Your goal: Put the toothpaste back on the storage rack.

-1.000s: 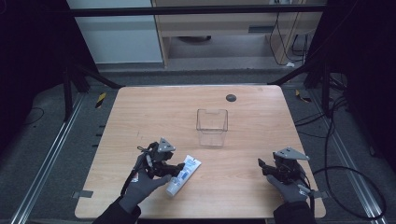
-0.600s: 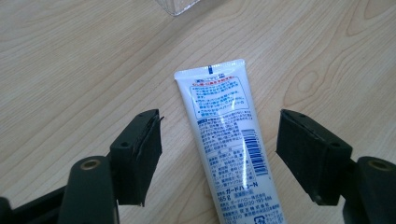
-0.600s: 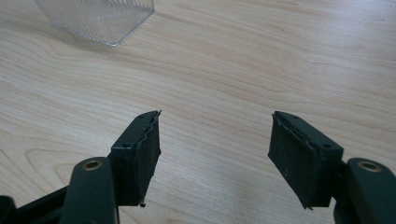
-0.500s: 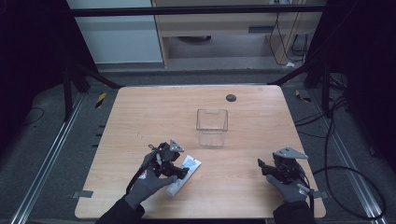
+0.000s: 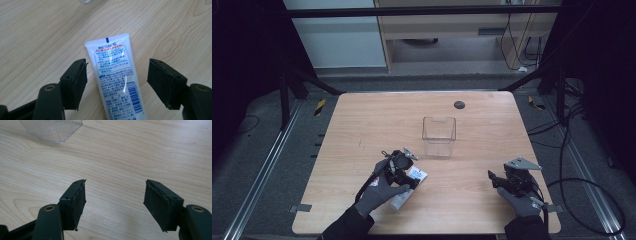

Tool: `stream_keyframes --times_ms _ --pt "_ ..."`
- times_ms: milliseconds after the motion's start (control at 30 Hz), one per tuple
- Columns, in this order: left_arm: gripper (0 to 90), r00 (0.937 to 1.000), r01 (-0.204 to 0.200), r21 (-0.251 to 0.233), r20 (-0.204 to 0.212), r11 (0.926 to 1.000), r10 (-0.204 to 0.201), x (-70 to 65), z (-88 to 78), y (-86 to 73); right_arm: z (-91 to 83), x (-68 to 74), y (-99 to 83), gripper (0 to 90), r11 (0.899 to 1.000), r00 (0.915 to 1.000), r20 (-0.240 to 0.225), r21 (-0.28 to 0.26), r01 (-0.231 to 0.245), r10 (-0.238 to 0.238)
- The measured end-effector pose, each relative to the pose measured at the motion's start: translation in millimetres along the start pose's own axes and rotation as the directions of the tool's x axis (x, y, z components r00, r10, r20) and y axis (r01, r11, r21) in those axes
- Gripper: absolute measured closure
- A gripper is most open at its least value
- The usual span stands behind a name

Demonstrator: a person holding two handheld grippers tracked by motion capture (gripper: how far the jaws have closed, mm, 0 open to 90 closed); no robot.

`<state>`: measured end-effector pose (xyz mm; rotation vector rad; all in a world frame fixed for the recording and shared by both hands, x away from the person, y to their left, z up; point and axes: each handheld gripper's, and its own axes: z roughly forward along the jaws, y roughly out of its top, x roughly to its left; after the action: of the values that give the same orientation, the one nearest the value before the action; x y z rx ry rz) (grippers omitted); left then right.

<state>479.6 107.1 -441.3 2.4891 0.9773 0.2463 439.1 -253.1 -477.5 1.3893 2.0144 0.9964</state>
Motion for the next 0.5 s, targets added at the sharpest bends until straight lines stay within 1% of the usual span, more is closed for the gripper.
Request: stream_keyframes --times_ms 167,367,433,500 --pt "31.4 1.0000 -0.001 0.028 0.000 0.9996 0.001 -0.9 8.0 0.6 1.0 -0.2 -0.1 33.5 1.000 1.0000 -0.001 0.005 0.001 -0.001" --pt "32.2 1.0000 0.009 0.053 0.003 0.9986 -0.009 2.5 15.6 -0.5 1.7 -0.1 -0.2 33.5 1.000 1.0000 -0.005 0.011 0.006 -0.006" --pt "32.4 0.9999 0.014 0.056 0.005 0.9984 -0.014 3.3 17.4 -0.6 2.1 -0.1 -0.2 33.6 1.000 1.0000 -0.006 0.014 0.004 -0.004" --pt "32.3 0.9998 0.017 0.069 0.007 0.9975 -0.018 4.3 19.8 -0.8 1.8 0.7 0.1 33.6 1.000 0.9999 -0.012 0.019 -0.006 0.006"
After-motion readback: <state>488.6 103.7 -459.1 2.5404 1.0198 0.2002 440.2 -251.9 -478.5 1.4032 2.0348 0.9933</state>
